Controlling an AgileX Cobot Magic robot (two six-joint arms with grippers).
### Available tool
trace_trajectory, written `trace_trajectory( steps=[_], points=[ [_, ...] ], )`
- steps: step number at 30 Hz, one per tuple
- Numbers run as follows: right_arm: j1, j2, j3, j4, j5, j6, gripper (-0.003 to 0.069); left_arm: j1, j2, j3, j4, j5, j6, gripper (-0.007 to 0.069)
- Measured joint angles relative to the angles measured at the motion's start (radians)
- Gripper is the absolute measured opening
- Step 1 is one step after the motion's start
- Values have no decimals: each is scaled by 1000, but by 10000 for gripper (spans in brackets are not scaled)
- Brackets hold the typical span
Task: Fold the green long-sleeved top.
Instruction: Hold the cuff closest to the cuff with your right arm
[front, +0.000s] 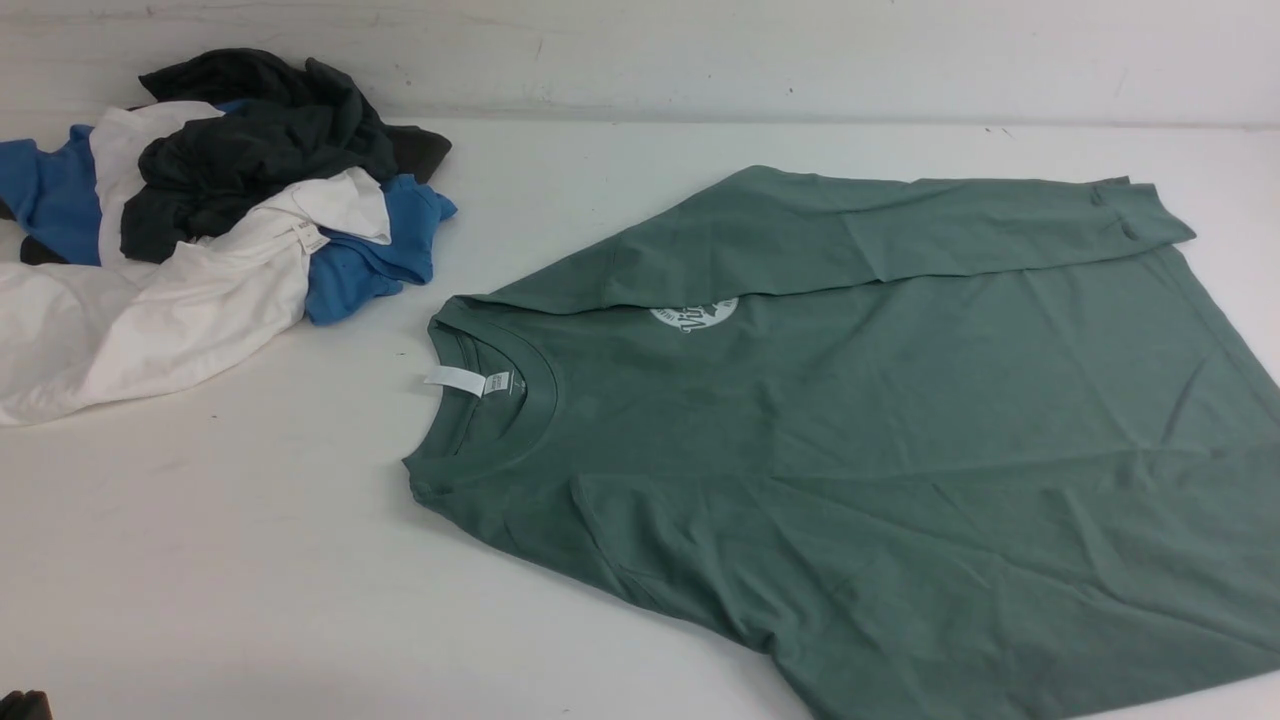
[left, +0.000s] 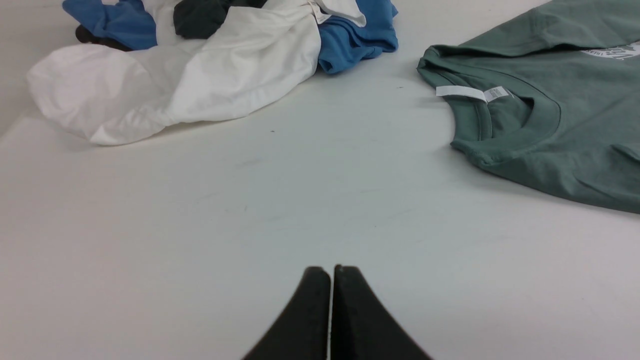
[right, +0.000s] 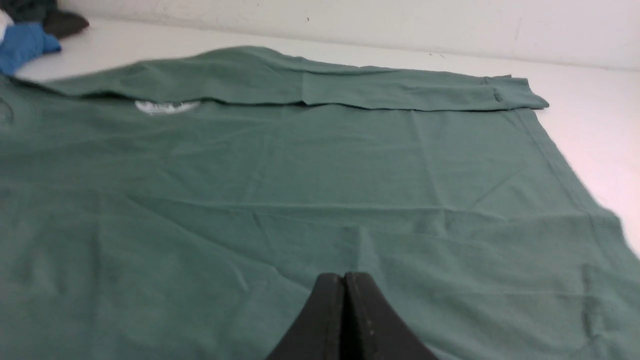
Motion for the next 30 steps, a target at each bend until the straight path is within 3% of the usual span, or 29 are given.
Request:
trace_trajectory(
  steps=[2,3,5,7,11,14,21,23,27,30],
  points=[
    [0,0,0,109,-28,69,-15,0,0,0,0,0,0,-4],
    [0,0,0,273,-50,171,-15,0,0,0,0,0,0,-4],
    [0,0,0,487,-63,291,-15,0,0,0,0,0,0,-4],
    [0,0,0,636,-67,350,-15,0,0,0,0,0,0,-4],
    [0,0,0,814,-118,381,-15,0,0,0,0,0,0,-4],
    [0,0,0,838,-207,308,-15,0,0,0,0,0,0,-4],
    [0,102,-152,805,-295,-103,-15,0,0,0,0,0,0,-4],
    [0,167,-194,805,-278,-156,-13,0,0,0,0,0,0,-4],
    [0,422,-374,777,-146,-276,-13,0,0,0,0,0,0,-4],
    [-15,702,-590,595,101,-288,-13,0,0,0,0,0,0,-4]
  ],
)
